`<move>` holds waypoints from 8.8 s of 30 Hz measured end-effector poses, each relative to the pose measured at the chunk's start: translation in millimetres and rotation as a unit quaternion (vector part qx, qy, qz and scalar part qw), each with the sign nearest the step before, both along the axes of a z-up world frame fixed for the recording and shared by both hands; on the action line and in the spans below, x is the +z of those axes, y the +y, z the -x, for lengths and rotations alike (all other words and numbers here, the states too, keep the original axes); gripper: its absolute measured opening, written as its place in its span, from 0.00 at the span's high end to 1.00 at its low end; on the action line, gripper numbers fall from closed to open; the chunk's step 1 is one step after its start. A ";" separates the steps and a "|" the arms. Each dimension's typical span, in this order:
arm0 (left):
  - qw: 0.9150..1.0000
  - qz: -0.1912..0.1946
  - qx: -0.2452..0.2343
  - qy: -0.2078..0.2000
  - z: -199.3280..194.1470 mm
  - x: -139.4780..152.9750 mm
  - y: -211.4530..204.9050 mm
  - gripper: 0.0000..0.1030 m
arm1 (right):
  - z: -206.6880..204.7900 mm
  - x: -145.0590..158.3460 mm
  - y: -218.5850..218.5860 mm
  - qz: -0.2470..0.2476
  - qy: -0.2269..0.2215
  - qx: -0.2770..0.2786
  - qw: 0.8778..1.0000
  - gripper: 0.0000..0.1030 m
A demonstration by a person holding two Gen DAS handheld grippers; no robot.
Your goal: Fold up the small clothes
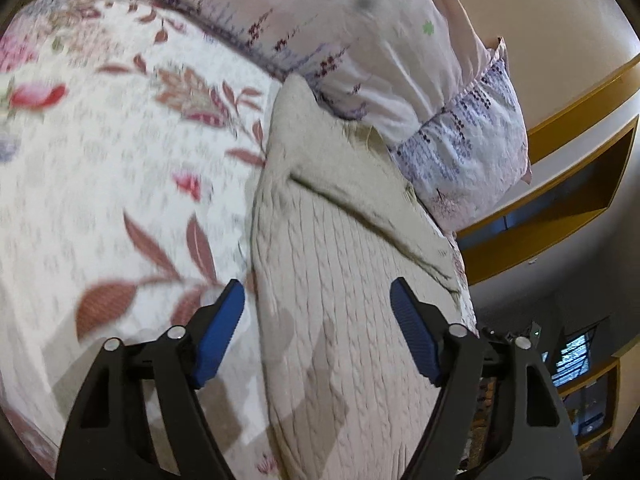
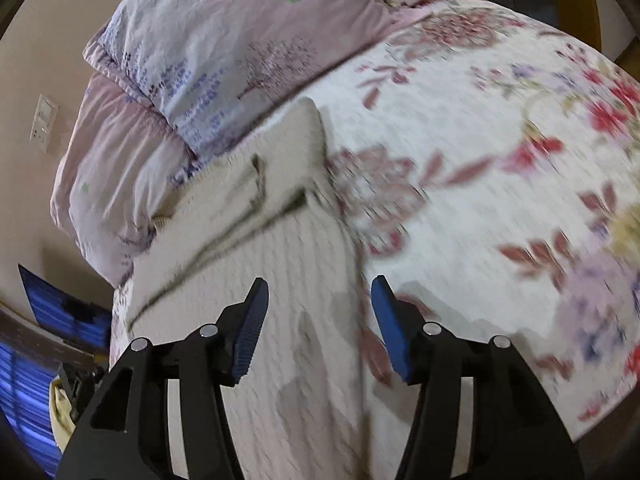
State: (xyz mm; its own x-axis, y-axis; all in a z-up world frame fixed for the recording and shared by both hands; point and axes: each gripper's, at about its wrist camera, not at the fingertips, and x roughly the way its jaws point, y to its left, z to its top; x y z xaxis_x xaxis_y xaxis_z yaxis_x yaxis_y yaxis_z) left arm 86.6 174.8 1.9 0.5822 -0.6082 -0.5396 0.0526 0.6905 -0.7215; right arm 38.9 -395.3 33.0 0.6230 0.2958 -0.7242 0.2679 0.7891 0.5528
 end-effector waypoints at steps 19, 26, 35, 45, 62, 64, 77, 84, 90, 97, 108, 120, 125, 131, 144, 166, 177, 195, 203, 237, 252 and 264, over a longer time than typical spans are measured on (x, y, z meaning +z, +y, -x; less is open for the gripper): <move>0.994 0.081 -0.073 -0.003 79.2 -13.0 -29.1 0.57 | 63.8 -31.7 27.3 -0.122 -0.003 0.124 0.985 0.74; 0.992 0.068 -0.108 0.014 96.2 -20.0 -42.3 0.58 | 84.0 -27.8 50.5 -0.108 -0.013 0.178 0.978 0.75; 0.993 -0.001 -0.121 -0.016 96.2 -6.3 -52.6 0.94 | 98.2 -3.0 56.9 -0.053 -0.068 0.170 0.982 0.93; 0.991 -0.082 -0.052 -0.095 66.2 47.8 -36.1 0.94 | 78.0 50.6 53.3 0.061 -0.181 0.096 0.977 0.93; 0.978 -0.136 0.013 -0.158 -63.5 116.6 -39.8 0.95 | -37.7 93.1 62.1 0.128 -0.231 0.061 0.963 0.93; 0.979 -0.133 0.019 -0.155 -84.0 116.9 -41.8 0.95 | -52.5 90.8 58.9 0.118 -0.231 0.056 0.964 0.93; 0.997 -0.065 0.039 -0.013 -193.4 19.9 -39.5 0.94 | -159.9 -22.1 23.4 0.022 -0.073 0.021 0.997 0.93; 0.999 0.014 0.040 -0.010 -213.1 17.2 -34.1 0.67 | -184.1 -27.7 5.0 -0.094 -0.056 -0.013 0.994 0.64; 0.993 0.082 0.083 -0.005 -221.6 13.8 -21.9 0.47 | -202.2 -18.3 6.6 -0.123 -0.073 -0.033 0.989 0.41; 0.996 0.014 0.078 -0.037 -190.8 38.3 -7.9 0.47 | -167.3 20.1 7.6 -0.016 -0.112 -0.024 0.993 0.41; 0.990 -0.126 0.031 -0.053 -146.0 37.3 -28.4 0.52 | -129.1 6.4 14.0 0.118 -0.055 0.024 0.991 0.66; 0.987 -0.159 0.010 -0.020 -145.0 16.4 -37.6 0.94 | -118.8 -6.6 21.1 0.150 -0.037 0.037 0.987 0.90; 0.988 -0.153 0.009 -0.017 -139.6 18.8 -32.3 0.96 | -109.5 -2.3 22.9 0.147 -0.041 0.030 0.988 0.91; 0.989 -0.150 0.005 -0.020 -128.2 21.0 -24.9 0.97 | -93.4 -1.0 23.9 0.141 -0.036 0.022 0.989 0.91; 0.985 -0.157 0.033 -0.060 -119.0 34.3 -30.5 0.61 | -100.7 14.8 40.2 0.205 -0.049 0.019 0.977 0.86; 0.985 -0.159 -0.039 -0.049 -131.0 18.5 -79.7 0.41 | -138.7 0.7 98.7 0.236 -0.005 0.091 0.967 0.62; 0.997 -0.043 0.070 0.013 -152.7 15.5 -4.4 0.30 | -162.0 17.7 191.1 0.220 -0.067 0.176 0.957 0.46; 0.997 -0.017 0.071 0.033 -167.5 1.9 -11.6 0.30 | -171.6 -13.0 237.1 0.322 -0.065 0.210 0.921 0.44; 0.997 -0.006 0.056 0.046 -170.6 -2.9 -26.5 0.47 | -173.6 -14.3 237.7 0.316 -0.065 0.212 0.922 0.44; 0.984 0.096 -0.136 -0.070 -165.3 85.5 -253.1 0.84 | -121.5 24.1 46.7 0.072 -0.101 0.066 0.990 0.43; 0.979 0.058 -0.186 -0.060 -150.0 67.5 -304.5 0.28 | -103.2 12.7 -32.1 -0.082 -0.081 0.024 0.993 0.43; 0.991 -0.079 -0.108 0.014 -150.6 21.0 -239.5 0.28 | -137.2 -6.0 5.9 -0.112 0.020 0.116 0.987 0.43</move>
State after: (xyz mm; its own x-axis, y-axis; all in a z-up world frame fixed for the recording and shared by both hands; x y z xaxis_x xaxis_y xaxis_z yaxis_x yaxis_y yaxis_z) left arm 237.2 -64.7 22.9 0.4313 -0.6238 -0.6518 0.1938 0.7696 -0.6084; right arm 176.1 -389.4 27.0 0.4922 0.5826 -0.6468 0.1203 0.6904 0.7134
